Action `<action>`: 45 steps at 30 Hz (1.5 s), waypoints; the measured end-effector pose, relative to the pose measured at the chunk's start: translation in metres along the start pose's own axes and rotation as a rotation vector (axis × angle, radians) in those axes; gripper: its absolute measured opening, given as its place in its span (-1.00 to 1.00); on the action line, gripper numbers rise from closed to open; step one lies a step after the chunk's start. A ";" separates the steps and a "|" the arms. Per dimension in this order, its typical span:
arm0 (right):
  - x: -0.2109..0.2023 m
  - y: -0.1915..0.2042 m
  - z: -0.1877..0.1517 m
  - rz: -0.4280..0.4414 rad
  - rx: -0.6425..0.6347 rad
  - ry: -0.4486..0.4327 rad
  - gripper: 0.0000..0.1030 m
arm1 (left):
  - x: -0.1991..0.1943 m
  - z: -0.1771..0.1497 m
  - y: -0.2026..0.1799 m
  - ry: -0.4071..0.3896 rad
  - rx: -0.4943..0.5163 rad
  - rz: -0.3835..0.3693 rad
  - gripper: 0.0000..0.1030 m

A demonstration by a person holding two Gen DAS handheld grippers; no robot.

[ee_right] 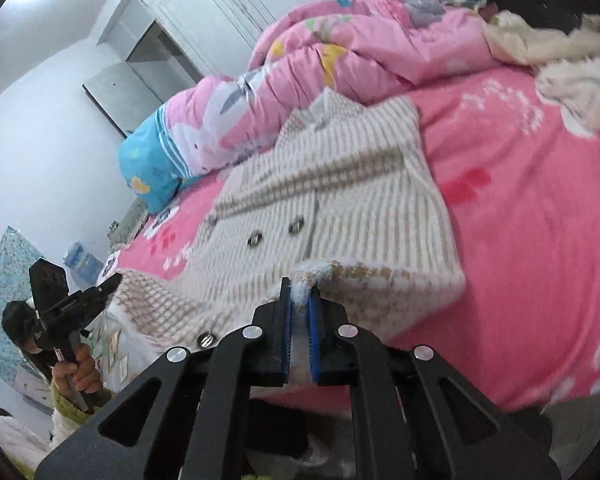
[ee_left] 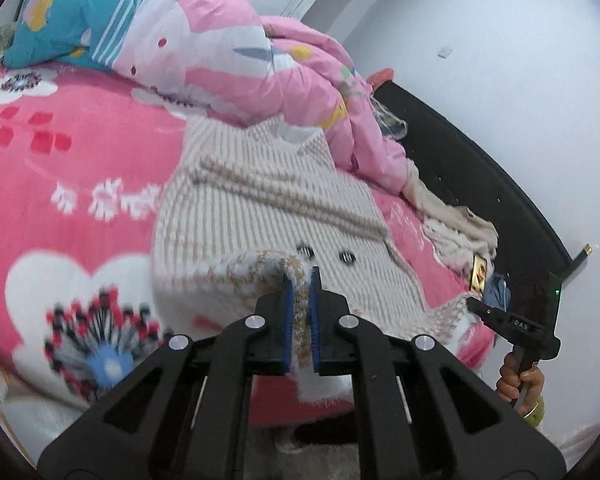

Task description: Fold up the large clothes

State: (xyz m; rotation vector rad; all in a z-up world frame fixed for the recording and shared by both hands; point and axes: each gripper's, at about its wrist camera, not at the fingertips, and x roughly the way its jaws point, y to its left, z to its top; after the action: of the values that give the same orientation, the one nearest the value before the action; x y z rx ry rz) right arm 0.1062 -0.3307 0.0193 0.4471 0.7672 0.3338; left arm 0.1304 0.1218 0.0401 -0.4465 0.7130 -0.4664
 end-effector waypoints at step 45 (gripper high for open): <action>0.043 -0.099 -0.026 0.064 0.414 0.119 0.45 | 0.077 -0.042 0.114 0.164 -0.547 -0.089 0.28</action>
State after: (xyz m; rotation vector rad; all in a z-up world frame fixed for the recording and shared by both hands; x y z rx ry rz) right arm 0.1294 -0.3893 -0.0722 0.8487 0.9430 0.2617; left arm 0.1803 0.1623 -0.0884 -0.9642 0.9852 -0.3900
